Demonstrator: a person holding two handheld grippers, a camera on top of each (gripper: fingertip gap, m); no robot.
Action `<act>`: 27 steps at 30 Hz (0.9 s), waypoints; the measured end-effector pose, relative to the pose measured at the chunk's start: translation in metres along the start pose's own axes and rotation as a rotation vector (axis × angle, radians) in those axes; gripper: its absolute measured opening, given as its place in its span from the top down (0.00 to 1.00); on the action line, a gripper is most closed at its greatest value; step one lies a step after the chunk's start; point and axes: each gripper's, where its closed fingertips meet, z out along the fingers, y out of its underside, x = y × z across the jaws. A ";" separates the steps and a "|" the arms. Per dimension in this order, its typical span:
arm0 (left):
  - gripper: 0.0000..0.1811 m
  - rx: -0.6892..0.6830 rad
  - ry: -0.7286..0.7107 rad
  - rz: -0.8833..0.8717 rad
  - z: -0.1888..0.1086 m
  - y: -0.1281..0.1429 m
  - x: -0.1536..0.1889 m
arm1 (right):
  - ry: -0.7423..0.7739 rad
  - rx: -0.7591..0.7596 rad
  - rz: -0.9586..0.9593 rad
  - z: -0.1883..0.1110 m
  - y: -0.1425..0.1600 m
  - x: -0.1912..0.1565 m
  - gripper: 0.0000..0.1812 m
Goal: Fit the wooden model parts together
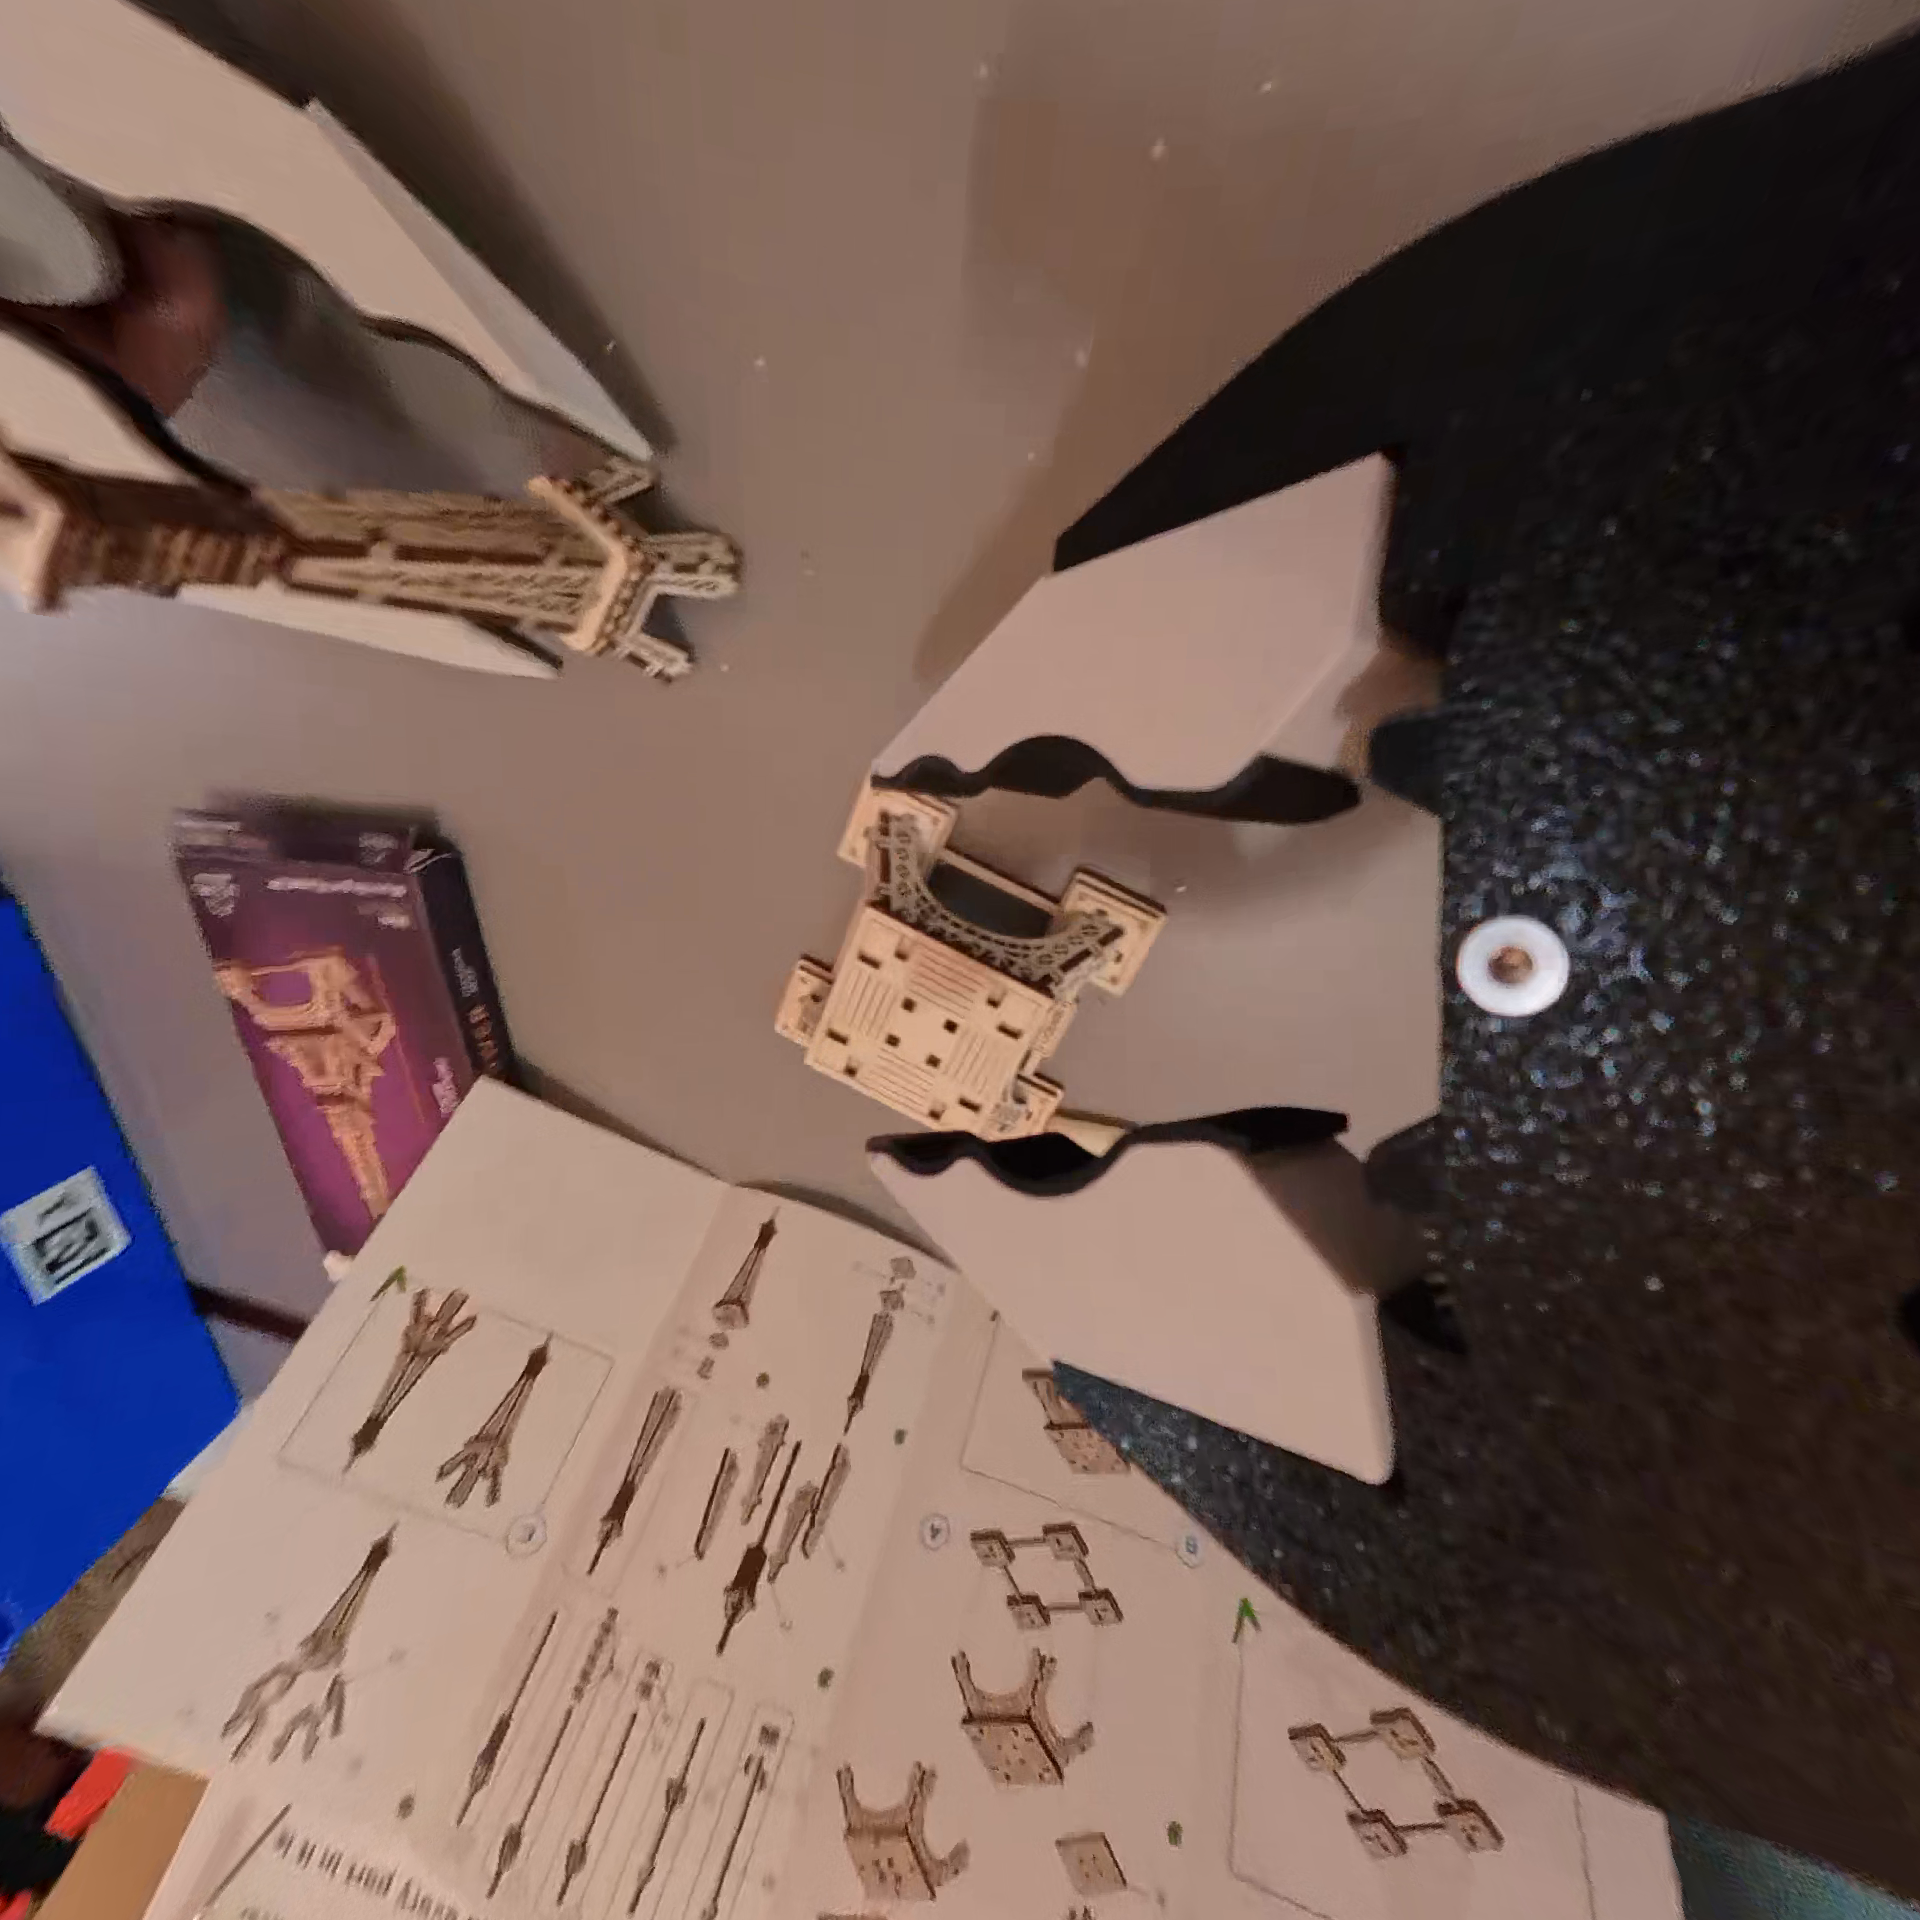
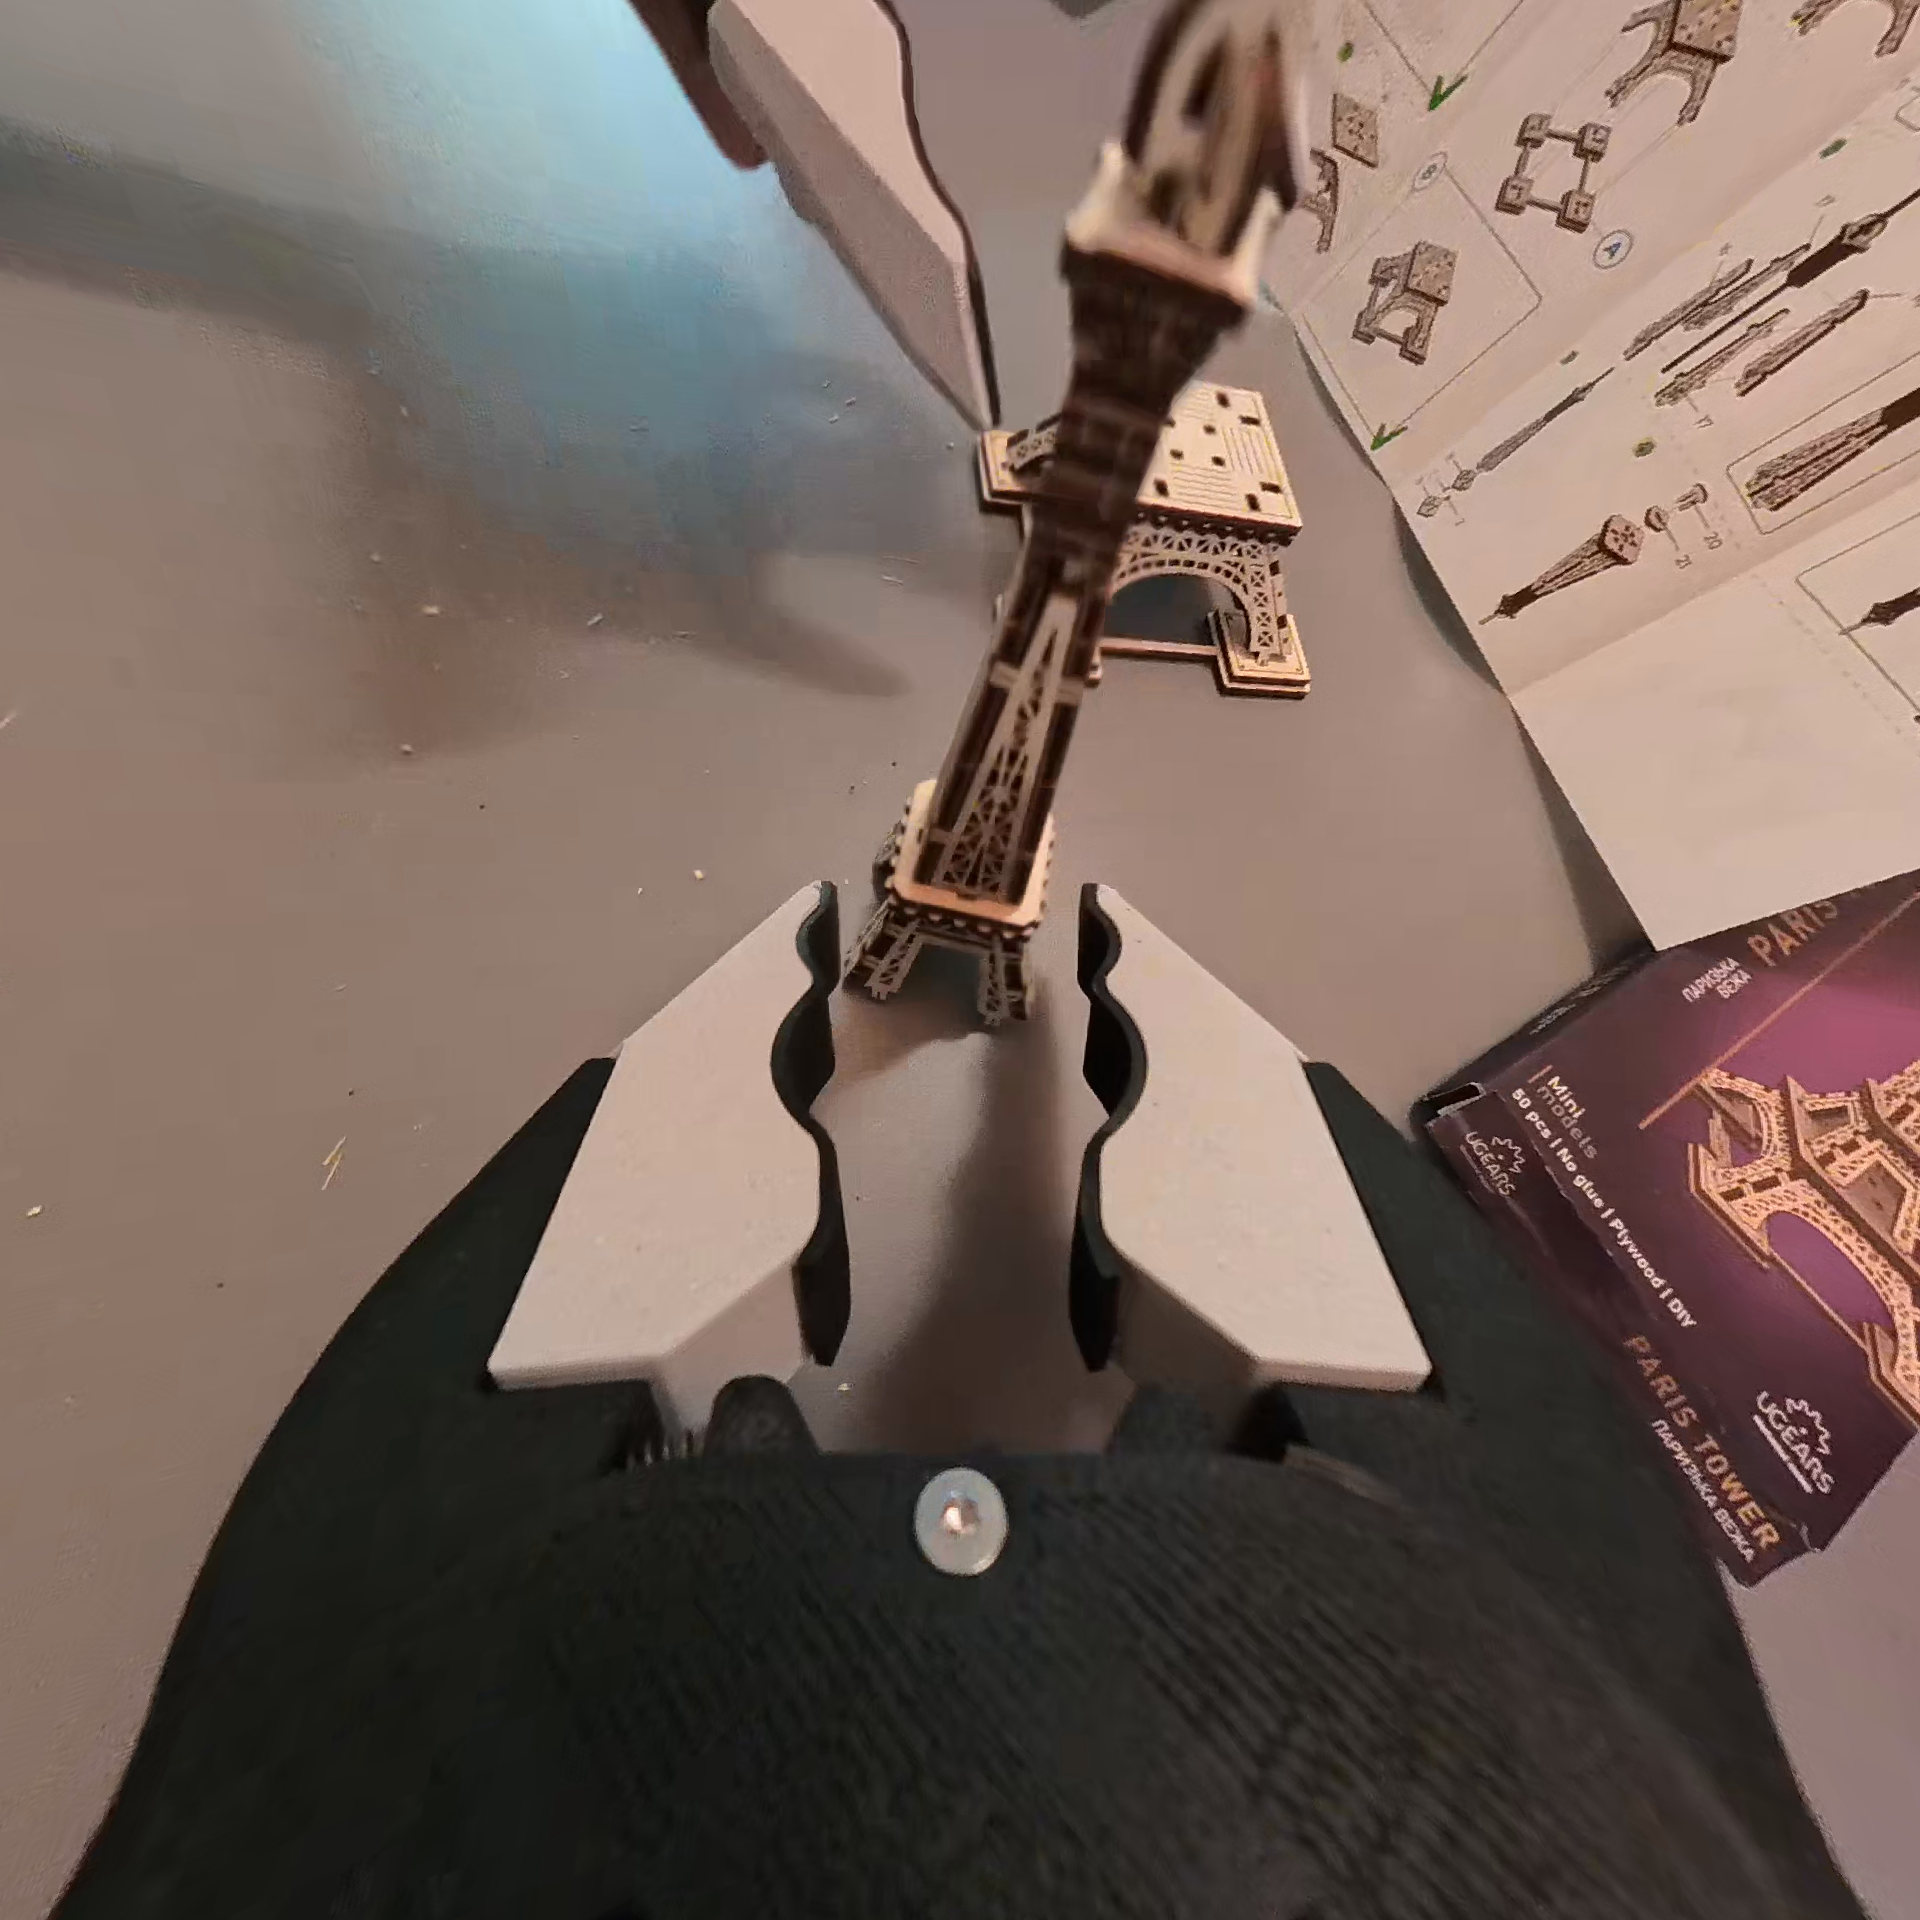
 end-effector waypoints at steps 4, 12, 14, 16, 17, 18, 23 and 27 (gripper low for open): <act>0.70 0.149 0.206 -0.033 -0.002 -0.037 0.030 | 0.022 0.015 -0.002 -0.001 -0.002 0.006 0.82; 0.73 0.132 0.333 -0.037 0.024 -0.056 0.067 | 0.017 0.006 -0.033 0.002 -0.001 0.005 0.84; 0.75 0.127 0.340 -0.028 0.029 -0.058 0.071 | 0.013 0.005 -0.033 0.002 -0.001 0.005 0.84; 0.77 0.096 0.325 -0.010 0.037 -0.056 0.070 | 0.003 0.008 -0.047 0.002 -0.001 0.003 0.84; 0.77 0.076 0.329 -0.003 0.040 -0.053 0.070 | 0.001 0.009 -0.052 0.002 -0.001 0.003 0.84; 0.79 0.063 0.337 -0.001 0.043 -0.052 0.071 | 0.002 0.009 -0.054 0.002 -0.001 0.003 0.84; 0.90 0.076 0.388 0.040 0.046 -0.056 0.077 | -0.006 0.009 -0.051 0.002 -0.001 0.002 0.84; 0.91 0.031 0.427 0.048 0.044 -0.055 0.079 | -0.018 0.011 -0.052 0.002 -0.002 0.001 0.84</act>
